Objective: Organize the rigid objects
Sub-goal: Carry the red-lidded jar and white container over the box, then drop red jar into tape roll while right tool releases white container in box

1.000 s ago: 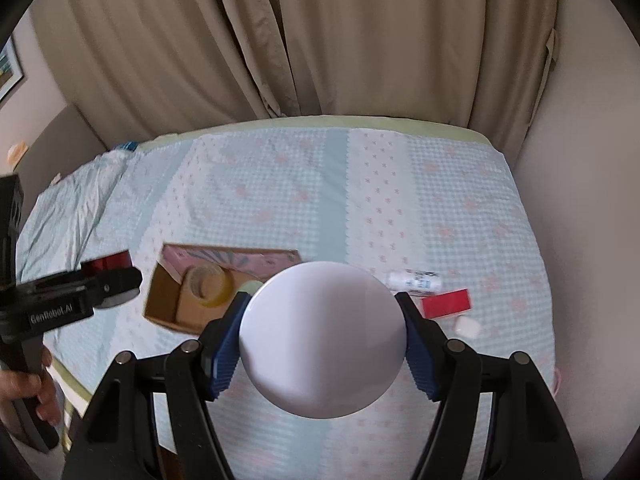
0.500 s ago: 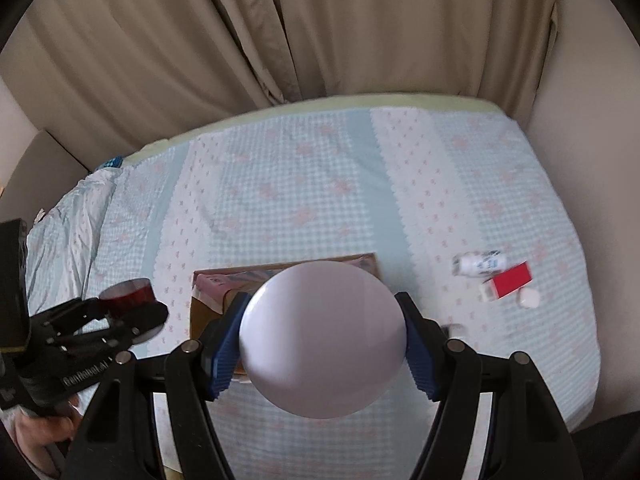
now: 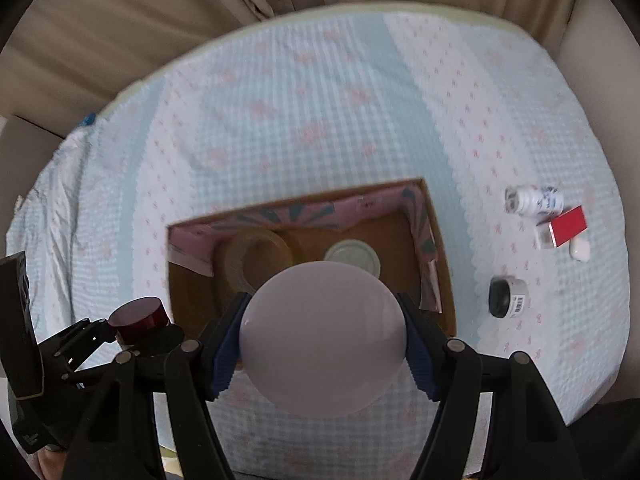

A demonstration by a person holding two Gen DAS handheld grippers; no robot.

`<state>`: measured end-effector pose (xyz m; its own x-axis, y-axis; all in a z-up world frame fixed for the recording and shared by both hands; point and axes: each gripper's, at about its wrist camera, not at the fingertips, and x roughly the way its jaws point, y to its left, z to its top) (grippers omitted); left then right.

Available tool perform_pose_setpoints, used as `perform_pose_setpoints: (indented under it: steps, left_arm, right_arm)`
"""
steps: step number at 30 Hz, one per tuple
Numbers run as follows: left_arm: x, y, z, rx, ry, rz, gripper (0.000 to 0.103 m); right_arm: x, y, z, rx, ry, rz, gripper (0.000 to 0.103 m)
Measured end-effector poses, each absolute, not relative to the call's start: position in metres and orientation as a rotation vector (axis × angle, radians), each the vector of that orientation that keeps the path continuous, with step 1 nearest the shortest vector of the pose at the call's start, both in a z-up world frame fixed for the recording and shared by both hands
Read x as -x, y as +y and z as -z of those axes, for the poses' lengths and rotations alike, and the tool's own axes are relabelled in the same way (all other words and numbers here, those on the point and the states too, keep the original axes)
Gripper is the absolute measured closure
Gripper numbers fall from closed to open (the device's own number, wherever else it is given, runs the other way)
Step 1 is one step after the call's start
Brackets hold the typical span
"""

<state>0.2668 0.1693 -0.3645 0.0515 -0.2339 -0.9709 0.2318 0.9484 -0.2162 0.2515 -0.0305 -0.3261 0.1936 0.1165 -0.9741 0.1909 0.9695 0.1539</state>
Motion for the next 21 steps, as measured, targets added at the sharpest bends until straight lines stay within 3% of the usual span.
perform_pose_setpoints:
  steps: [13, 21]
  left_arm:
    - [-0.293, 0.137, 0.429, -0.176, 1.546, 0.375, 0.052]
    - [-0.304, 0.122, 0.438, -0.231, 1.561, 0.372, 0.052]
  right_arm:
    - [-0.263, -0.056, 0.420, -0.278, 1.531, 0.125, 0.037]
    - [-0.262, -0.062, 0.436, -0.284, 1.552, 0.107, 0.037]
